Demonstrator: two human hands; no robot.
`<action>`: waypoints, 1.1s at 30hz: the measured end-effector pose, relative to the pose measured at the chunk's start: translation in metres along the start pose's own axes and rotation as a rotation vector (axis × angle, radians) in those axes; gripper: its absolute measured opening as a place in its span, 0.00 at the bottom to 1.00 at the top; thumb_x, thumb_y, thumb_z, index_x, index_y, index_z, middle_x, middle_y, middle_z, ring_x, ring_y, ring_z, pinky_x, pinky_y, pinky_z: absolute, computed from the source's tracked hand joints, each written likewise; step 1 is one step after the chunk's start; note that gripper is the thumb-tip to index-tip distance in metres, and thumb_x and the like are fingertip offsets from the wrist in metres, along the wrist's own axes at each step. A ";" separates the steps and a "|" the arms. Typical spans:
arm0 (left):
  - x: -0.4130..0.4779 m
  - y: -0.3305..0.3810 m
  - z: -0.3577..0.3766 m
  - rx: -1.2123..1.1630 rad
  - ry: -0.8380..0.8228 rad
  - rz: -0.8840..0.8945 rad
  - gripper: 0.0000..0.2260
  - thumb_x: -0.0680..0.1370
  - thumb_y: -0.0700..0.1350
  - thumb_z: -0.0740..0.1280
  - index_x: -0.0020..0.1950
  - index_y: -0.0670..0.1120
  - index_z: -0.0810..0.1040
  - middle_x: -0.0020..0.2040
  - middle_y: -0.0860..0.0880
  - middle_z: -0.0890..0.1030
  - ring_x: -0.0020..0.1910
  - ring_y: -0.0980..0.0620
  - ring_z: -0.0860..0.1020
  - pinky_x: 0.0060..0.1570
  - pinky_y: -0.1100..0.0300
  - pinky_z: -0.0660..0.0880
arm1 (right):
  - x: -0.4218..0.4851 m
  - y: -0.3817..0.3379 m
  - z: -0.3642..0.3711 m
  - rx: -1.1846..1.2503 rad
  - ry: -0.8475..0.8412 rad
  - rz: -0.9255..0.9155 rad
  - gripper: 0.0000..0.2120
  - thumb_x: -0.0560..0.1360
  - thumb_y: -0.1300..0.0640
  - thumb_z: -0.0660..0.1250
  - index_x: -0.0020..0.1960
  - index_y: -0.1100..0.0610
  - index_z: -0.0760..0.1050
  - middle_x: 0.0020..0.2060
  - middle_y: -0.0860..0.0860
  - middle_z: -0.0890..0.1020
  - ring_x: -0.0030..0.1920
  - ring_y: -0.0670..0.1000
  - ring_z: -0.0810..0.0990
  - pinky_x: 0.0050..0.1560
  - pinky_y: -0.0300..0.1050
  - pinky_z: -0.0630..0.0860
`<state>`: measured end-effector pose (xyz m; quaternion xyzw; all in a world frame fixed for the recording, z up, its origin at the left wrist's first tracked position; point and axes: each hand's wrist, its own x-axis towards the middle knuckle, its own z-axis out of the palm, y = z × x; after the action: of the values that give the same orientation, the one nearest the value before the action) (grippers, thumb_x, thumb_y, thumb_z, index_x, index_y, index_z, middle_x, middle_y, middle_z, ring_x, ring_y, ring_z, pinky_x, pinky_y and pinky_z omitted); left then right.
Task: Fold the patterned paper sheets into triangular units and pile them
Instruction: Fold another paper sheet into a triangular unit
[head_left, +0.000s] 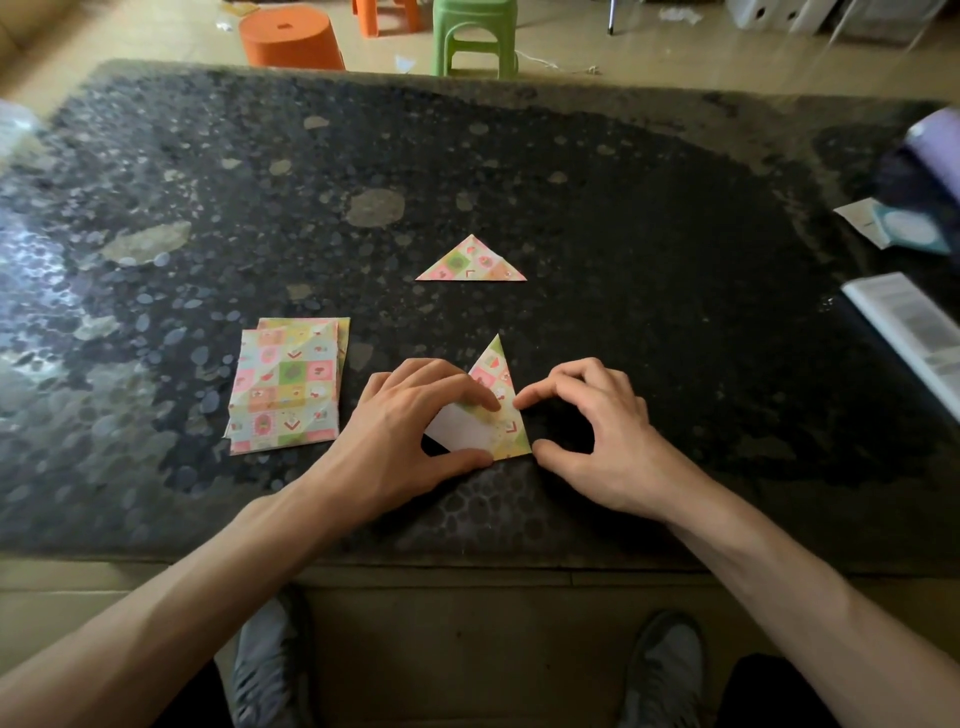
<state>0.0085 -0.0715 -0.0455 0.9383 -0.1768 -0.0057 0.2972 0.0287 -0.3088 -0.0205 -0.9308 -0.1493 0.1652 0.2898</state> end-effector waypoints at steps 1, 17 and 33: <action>-0.001 0.000 -0.001 -0.010 0.007 0.002 0.20 0.72 0.65 0.73 0.62 0.62 0.77 0.62 0.64 0.74 0.67 0.61 0.69 0.65 0.55 0.65 | 0.000 0.001 0.000 0.004 0.002 -0.002 0.15 0.77 0.49 0.72 0.61 0.36 0.75 0.63 0.38 0.66 0.72 0.42 0.58 0.67 0.43 0.54; 0.000 -0.002 -0.004 0.037 0.126 -0.079 0.25 0.76 0.54 0.74 0.71 0.58 0.71 0.58 0.60 0.76 0.56 0.59 0.75 0.55 0.56 0.76 | -0.002 0.006 0.018 -0.080 0.200 -0.105 0.19 0.73 0.36 0.73 0.60 0.38 0.76 0.59 0.37 0.66 0.66 0.38 0.59 0.63 0.42 0.57; 0.007 0.005 -0.011 -0.244 0.153 -0.177 0.09 0.78 0.48 0.73 0.56 0.57 0.78 0.37 0.55 0.80 0.36 0.55 0.79 0.34 0.67 0.72 | -0.003 0.006 0.023 -0.096 0.252 -0.148 0.22 0.73 0.32 0.68 0.64 0.38 0.75 0.60 0.36 0.71 0.67 0.41 0.63 0.62 0.42 0.62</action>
<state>0.0144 -0.0712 -0.0333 0.9049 -0.0682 0.0184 0.4198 0.0178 -0.3037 -0.0410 -0.9435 -0.1878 0.0180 0.2725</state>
